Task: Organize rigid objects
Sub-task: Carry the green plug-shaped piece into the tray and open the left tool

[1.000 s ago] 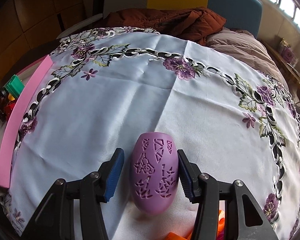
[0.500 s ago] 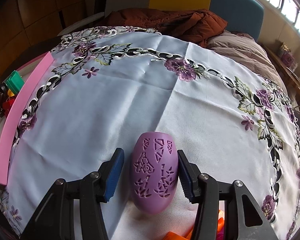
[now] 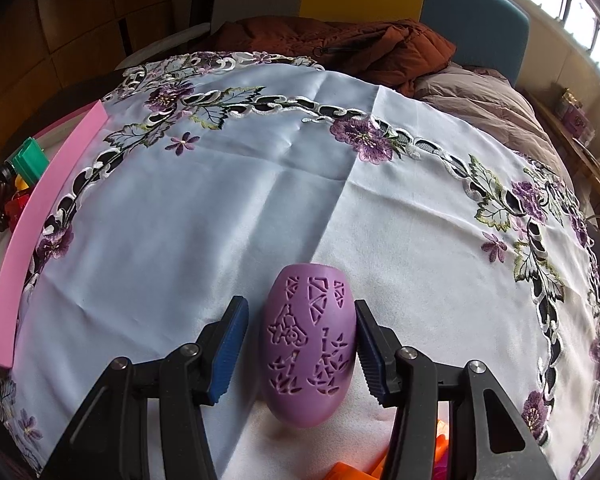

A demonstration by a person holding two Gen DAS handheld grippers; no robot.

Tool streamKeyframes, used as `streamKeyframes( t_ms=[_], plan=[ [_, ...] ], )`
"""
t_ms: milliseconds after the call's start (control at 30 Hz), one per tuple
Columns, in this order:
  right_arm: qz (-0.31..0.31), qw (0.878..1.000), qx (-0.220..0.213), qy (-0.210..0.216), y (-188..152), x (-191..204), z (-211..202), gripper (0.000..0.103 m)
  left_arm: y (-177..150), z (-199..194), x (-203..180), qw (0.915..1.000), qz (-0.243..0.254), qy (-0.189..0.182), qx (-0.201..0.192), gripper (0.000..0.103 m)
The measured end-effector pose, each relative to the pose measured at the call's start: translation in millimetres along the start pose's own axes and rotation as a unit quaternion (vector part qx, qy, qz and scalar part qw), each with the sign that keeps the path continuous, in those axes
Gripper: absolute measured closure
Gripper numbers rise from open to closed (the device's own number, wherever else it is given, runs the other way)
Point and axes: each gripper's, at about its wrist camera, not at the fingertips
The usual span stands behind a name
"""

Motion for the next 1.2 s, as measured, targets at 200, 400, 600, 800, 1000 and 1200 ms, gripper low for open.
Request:
streamKeyframes(
  t_ms=[200,400,600,800,1000,1200],
  plan=[
    [-0.003,1.000,0.001,-0.003,0,2,0,0.050,1,14,-4,0.9999,0.005,0.002,0.009,0.050],
    [-0.006,1.000,0.001,-0.004,0,2,-1,0.050,1,40,-2,0.9995,0.003,0.018,0.025,0.051],
    [-0.007,1.000,0.001,-0.004,0,2,-1,0.050,1,39,-2,0.9996,0.007,0.021,0.020,0.050],
    [-0.008,1.000,0.002,-0.005,0,3,0,0.050,1,36,-7,0.9991,0.020,0.033,0.019,0.050],
    [-0.008,1.000,0.002,-0.005,0,3,-1,0.050,5,24,-9,0.9980,0.037,0.052,-0.008,0.050],
    [-0.010,1.000,0.002,-0.007,0,4,-1,0.050,8,16,-9,0.9969,0.046,0.061,-0.020,0.050]
  ],
)
Point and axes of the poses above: each gripper's, at about its wrist camera, not at the fingertips, and z roughly the way its jaws point, x to its left, y to its top, and after that the axes turned 15 degrees about -x, right-handed
